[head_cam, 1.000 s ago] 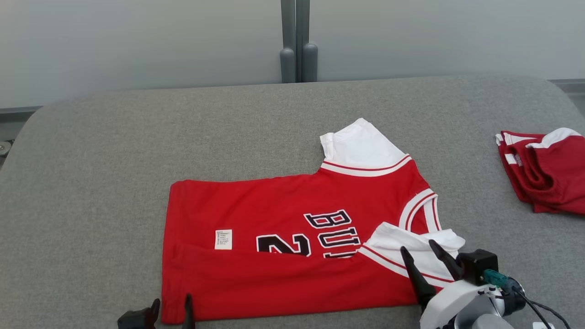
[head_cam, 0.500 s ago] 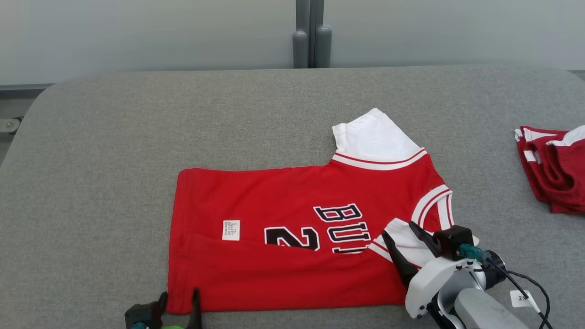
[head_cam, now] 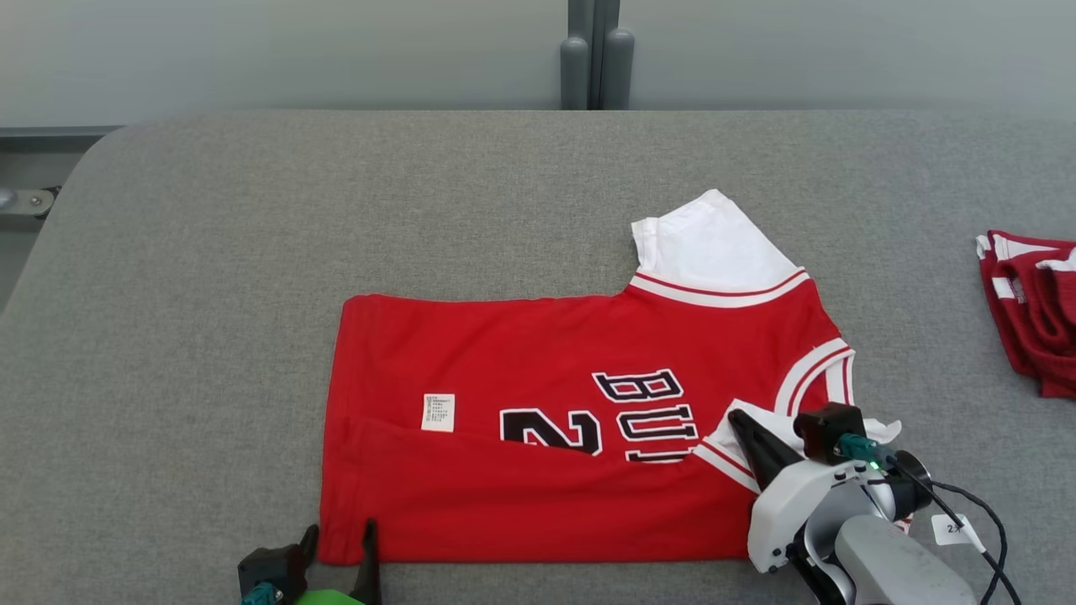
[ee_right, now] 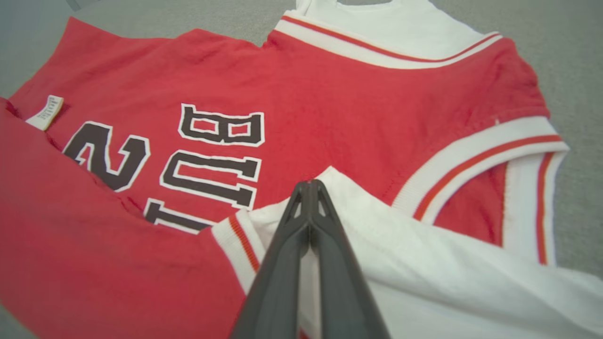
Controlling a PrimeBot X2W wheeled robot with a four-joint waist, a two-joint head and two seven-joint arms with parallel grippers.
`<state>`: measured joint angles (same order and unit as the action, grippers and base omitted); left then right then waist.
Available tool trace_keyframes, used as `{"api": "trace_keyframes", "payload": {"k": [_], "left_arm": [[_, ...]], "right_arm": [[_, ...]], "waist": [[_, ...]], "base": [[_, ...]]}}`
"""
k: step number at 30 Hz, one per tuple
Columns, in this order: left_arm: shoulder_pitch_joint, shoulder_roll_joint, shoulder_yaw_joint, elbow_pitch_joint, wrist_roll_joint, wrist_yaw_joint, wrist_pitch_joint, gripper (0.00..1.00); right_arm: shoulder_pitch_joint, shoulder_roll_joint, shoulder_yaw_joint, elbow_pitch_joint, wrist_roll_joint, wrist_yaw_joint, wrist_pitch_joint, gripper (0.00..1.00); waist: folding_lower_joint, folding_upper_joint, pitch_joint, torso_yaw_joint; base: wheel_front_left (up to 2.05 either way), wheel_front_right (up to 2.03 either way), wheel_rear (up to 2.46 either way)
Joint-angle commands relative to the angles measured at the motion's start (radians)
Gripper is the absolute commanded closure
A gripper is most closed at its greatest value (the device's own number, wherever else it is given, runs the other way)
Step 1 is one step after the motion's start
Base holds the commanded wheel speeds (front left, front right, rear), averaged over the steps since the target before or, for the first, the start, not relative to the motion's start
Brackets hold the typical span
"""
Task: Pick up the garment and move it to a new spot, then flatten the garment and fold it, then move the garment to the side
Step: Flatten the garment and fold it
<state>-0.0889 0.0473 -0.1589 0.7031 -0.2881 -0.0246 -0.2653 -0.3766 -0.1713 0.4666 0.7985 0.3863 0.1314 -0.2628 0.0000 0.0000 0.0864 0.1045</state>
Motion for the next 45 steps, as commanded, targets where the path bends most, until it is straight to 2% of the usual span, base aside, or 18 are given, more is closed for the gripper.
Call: {"api": "trace_keyframes", "payload": {"k": [1,6,13,15,16,17,31,38,45], "left_arm": [[-0.008,0.007,0.002,0.01,0.001,0.006,0.003,0.0],[-0.015,0.007,0.007,0.024,0.007,0.007,0.004,0.0],[-0.016,0.008,0.012,0.021,-0.002,0.005,0.004,0.0],[-0.013,0.008,0.009,0.016,-0.005,0.005,0.004,0.0],[-0.011,0.007,0.007,0.013,-0.005,0.005,0.004,0.0],[-0.01,0.007,0.006,0.009,-0.005,0.005,0.003,0.0],[0.048,0.007,0.015,-0.019,0.009,0.001,0.002,0.0],[0.041,0.007,0.006,-0.022,0.013,-0.003,0.002,0.0],[0.025,0.007,0.003,-0.019,0.017,-0.003,0.002,0.0]], "right_arm": [[-0.013,-0.001,-0.003,0.006,-0.001,-0.002,-0.002,1.0],[-0.035,0.002,-0.019,0.022,-0.002,-0.002,-0.002,1.0],[-0.05,0.011,-0.085,-0.062,-0.035,-0.002,-0.002,1.0],[-0.036,0.016,-0.111,-0.099,-0.048,-0.002,-0.002,0.59],[-0.022,0.016,-0.125,-0.115,-0.054,-0.002,-0.002,0.23],[-0.003,0.017,-0.137,-0.128,-0.058,-0.002,-0.002,0.0],[0.261,0.02,-0.338,-0.253,-0.055,-0.002,-0.002,0.0],[0.262,0.036,-0.34,-0.251,-0.033,-0.002,-0.002,0.0],[0.224,0.051,-0.334,-0.214,-0.004,-0.002,-0.002,0.0]], "waist": [[0.0,0.0,0.004,0.004],[0.0,0.0,0.011,0.013],[0.0,0.0,0.018,0.013],[0.0,0.0,0.012,0.01],[0.0,0.0,0.007,0.009],[0.0,0.0,0.002,0.007],[0.0,0.0,-0.067,-0.064],[0.0,0.0,-0.061,-0.078],[0.0,0.0,-0.045,-0.063]], "base": [[0.0,0.0,0.0],[0.0,0.0,0.0],[0.0,0.0,0.0],[0.0,0.0,0.0],[0.0,0.0,0.0],[0.0,0.0,0.0],[0.0,0.0,0.0],[0.0,0.0,0.0],[0.0,0.0,0.0]]}}
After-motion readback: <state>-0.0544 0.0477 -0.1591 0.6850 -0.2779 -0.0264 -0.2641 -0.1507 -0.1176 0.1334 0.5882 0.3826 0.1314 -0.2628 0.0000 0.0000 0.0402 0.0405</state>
